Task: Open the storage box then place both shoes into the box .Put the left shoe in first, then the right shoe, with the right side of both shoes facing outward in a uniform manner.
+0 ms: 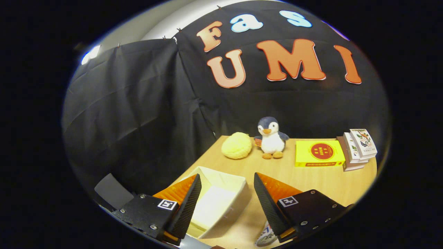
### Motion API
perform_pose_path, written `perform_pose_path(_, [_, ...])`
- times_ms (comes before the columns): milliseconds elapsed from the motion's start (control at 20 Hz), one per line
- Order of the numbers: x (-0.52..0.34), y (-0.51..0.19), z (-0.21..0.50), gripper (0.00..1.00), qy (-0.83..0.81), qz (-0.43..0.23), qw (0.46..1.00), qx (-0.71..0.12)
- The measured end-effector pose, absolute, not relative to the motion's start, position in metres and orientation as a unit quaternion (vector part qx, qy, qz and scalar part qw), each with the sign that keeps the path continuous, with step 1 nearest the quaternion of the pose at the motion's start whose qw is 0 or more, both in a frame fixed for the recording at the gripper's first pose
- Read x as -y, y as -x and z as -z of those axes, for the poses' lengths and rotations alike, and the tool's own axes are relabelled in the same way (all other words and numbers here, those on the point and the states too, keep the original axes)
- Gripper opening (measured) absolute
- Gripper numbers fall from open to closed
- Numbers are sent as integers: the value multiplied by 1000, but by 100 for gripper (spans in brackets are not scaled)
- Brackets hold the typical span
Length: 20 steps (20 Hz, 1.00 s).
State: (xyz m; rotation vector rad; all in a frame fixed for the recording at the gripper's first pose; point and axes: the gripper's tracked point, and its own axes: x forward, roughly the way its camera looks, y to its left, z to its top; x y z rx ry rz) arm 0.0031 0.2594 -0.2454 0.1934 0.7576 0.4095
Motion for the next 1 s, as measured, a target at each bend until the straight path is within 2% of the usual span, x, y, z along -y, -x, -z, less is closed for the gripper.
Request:
perform_pose_path(550, [-141,102,353,91,-27,-110,864,-491])
perform_pose_path(1000, [-115,166,419,81,10,-99,818,-567])
